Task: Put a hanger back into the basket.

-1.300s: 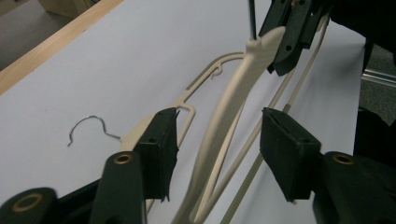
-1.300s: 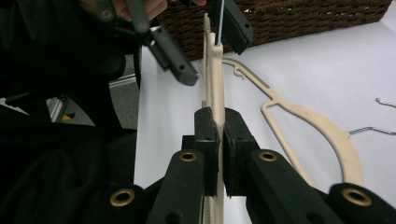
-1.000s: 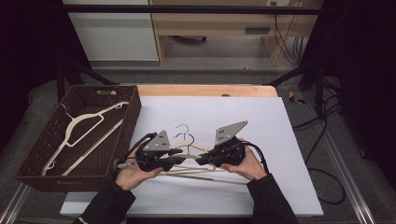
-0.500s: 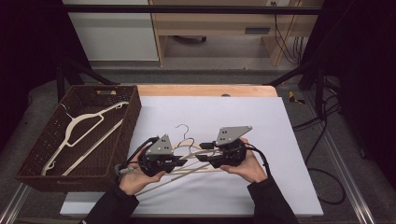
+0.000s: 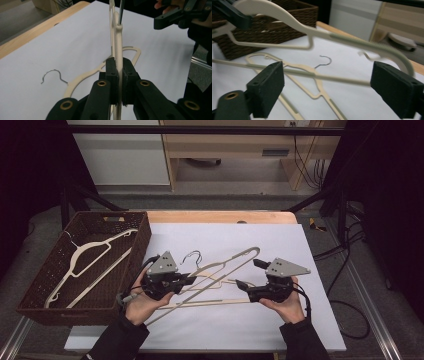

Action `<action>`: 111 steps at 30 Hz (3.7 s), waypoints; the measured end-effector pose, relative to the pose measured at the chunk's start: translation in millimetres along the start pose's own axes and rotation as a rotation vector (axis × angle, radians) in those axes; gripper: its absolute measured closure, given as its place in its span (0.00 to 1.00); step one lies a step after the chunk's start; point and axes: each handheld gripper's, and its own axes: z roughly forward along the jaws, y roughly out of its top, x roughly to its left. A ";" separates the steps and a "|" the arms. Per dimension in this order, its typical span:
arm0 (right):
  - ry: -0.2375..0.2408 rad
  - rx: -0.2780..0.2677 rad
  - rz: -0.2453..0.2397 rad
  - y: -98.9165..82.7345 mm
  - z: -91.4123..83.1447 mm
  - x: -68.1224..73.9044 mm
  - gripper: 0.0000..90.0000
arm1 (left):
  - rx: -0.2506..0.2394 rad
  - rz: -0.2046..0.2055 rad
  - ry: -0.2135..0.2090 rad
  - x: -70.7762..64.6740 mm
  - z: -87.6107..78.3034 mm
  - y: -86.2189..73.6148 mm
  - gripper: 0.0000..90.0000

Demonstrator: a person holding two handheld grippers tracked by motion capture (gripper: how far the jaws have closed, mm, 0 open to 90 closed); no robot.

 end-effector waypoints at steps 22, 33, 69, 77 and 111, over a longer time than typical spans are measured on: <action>-0.193 -0.035 0.156 -21.7 -40.0 -30.0 0.03 | -0.123 -0.016 0.103 58.1 -107.1 39.7 0.96; -0.208 -0.037 0.162 -22.6 -44.0 -32.8 0.03 | -0.104 -0.043 0.190 109.2 -139.4 13.9 0.95; -0.195 -0.008 0.162 -25.2 -35.0 -31.1 0.03 | -0.025 -0.246 0.373 198.5 -196.8 -102.3 0.95; -0.191 -0.008 0.160 -25.1 -35.5 -30.9 0.03 | 0.076 -0.255 0.371 201.9 -172.8 -108.7 0.96; -0.177 0.000 0.157 -24.7 -30.4 -26.6 0.03 | -0.098 -0.499 0.576 182.4 -193.0 -156.9 0.62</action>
